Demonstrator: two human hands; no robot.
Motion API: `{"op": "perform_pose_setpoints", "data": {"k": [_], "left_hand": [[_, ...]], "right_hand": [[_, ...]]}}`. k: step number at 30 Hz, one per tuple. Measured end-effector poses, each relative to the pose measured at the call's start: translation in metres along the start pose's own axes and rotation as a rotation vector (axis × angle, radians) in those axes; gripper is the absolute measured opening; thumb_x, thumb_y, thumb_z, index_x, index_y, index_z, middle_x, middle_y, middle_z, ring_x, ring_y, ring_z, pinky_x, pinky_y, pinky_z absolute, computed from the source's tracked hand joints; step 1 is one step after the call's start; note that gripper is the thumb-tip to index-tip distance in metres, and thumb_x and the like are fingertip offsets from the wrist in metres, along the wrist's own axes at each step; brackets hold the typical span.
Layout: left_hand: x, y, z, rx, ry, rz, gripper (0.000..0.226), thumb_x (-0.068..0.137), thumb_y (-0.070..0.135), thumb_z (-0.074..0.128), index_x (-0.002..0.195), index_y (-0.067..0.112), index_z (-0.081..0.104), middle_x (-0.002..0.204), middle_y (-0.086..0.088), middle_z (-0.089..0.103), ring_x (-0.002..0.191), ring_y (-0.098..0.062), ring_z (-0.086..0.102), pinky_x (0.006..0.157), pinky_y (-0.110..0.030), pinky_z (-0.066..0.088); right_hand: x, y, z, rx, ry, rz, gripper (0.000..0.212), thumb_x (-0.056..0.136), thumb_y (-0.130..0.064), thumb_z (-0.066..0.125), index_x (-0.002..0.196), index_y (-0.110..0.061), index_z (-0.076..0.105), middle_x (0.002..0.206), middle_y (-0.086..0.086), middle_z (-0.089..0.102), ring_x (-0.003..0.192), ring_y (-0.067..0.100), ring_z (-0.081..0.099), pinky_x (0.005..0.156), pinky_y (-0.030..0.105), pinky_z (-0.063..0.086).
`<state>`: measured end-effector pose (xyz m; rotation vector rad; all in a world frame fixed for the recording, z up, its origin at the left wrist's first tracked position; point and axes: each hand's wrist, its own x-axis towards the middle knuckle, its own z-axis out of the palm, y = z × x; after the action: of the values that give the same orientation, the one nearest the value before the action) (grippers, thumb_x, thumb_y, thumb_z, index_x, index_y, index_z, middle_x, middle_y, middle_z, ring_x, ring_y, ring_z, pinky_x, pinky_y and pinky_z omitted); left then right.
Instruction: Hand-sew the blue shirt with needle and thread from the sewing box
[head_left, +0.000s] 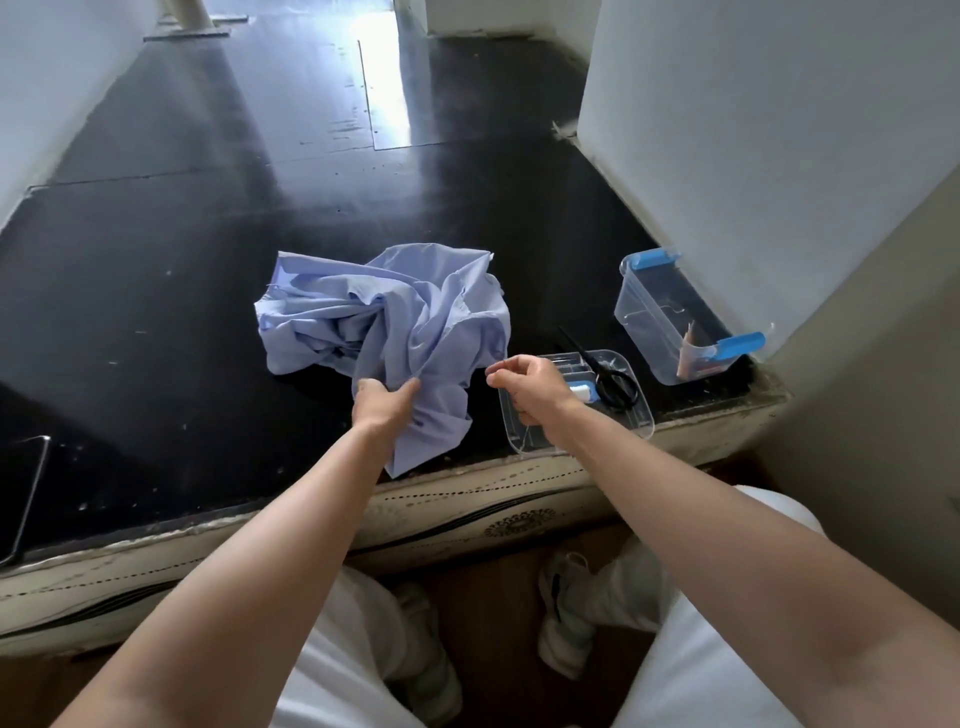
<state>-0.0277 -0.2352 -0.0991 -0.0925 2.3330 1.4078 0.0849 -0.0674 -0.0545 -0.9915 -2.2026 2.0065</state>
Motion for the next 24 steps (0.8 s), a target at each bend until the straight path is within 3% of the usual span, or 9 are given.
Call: {"op": "perform_pose_setpoints", "data": {"k": [2,4,8,10,13,16,19,21,24], "left_hand": [[0.012,-0.008,0.002,-0.058,-0.013,0.020,0.066,0.054,0.053,0.068,0.096,0.003,0.069,0.089,-0.011,0.070,0.085,-0.027,0.066,0.082,-0.040,0.054],[0.007,-0.003,0.000,-0.093,0.003,0.074,0.046,0.059,0.042,0.065,0.079,0.001,0.066,0.071,-0.007,0.064,0.070,-0.021,0.058,0.069,-0.035,0.046],[-0.012,0.010,-0.012,-0.306,-0.120,0.166,0.013,0.073,0.018,0.062,0.081,0.009,0.066,0.071,0.001,0.065,0.063,-0.009,0.057,0.062,-0.025,0.048],[-0.020,0.010,-0.021,-0.384,-0.234,0.193,0.020,0.073,0.013,0.061,0.091,0.009,0.067,0.079,-0.002,0.068,0.069,-0.010,0.063,0.065,-0.022,0.053],[-0.033,0.012,-0.036,-0.389,-0.310,0.273,0.020,0.078,-0.002,0.059,0.096,0.005,0.066,0.074,0.003,0.068,0.065,-0.005,0.062,0.059,-0.018,0.051],[-0.044,0.010,-0.049,-0.392,-0.318,0.303,0.023,0.084,-0.009,0.053,0.100,0.001,0.065,0.068,0.010,0.066,0.061,-0.001,0.058,0.054,-0.014,0.046],[-0.055,0.008,-0.062,-0.378,-0.285,0.348,0.029,0.076,0.001,0.057,0.101,0.008,0.070,0.081,0.002,0.070,0.074,-0.008,0.061,0.064,-0.019,0.050],[-0.062,0.007,-0.066,-0.393,-0.265,0.353,0.030,0.085,-0.007,0.055,0.100,0.015,0.068,0.080,0.007,0.072,0.073,-0.005,0.063,0.065,-0.017,0.050],[-0.072,0.003,-0.067,-0.438,-0.308,0.327,0.032,0.091,-0.003,0.056,0.113,0.020,0.060,0.080,-0.002,0.063,0.073,-0.013,0.056,0.061,-0.021,0.049]], "right_hand": [[0.007,-0.002,0.005,0.007,0.017,-0.065,0.013,0.091,-0.005,0.061,0.102,-0.010,0.061,0.070,-0.004,0.052,0.041,-0.002,0.046,0.038,0.009,0.032],[0.014,-0.005,0.006,-0.019,0.070,-0.146,0.024,0.089,0.000,0.061,0.111,-0.010,0.058,0.070,-0.005,0.048,0.044,-0.002,0.046,0.047,0.009,0.039],[0.031,-0.013,0.013,-0.083,0.115,-0.279,0.053,0.087,0.000,0.062,0.133,-0.022,0.049,0.059,-0.007,0.043,0.054,0.008,0.041,0.072,0.019,0.050],[0.035,-0.017,0.022,-0.148,0.065,-0.314,0.059,0.085,-0.002,0.066,0.137,-0.025,0.050,0.059,-0.006,0.044,0.055,0.008,0.043,0.071,0.020,0.050],[0.034,-0.019,0.038,-0.303,0.004,-0.336,0.029,0.082,-0.010,0.073,0.110,-0.017,0.071,0.083,-0.005,0.063,0.079,0.012,0.058,0.079,0.027,0.051],[0.024,-0.019,0.047,-0.331,0.001,-0.328,0.004,0.083,-0.017,0.073,0.085,-0.020,0.072,0.084,-0.004,0.068,0.087,0.015,0.064,0.082,0.028,0.051],[0.010,-0.024,0.047,-0.278,-0.068,-0.300,0.011,0.085,-0.019,0.072,0.076,-0.022,0.067,0.076,-0.004,0.064,0.076,0.013,0.060,0.069,0.029,0.051],[-0.001,-0.027,0.046,-0.280,-0.172,-0.251,0.011,0.086,-0.022,0.071,0.076,-0.019,0.068,0.073,0.000,0.061,0.065,0.015,0.056,0.058,0.033,0.050],[-0.013,-0.028,0.044,-0.298,-0.218,-0.223,0.018,0.086,-0.025,0.070,0.084,-0.007,0.071,0.071,0.006,0.054,0.062,0.019,0.049,0.059,0.035,0.048]]}}
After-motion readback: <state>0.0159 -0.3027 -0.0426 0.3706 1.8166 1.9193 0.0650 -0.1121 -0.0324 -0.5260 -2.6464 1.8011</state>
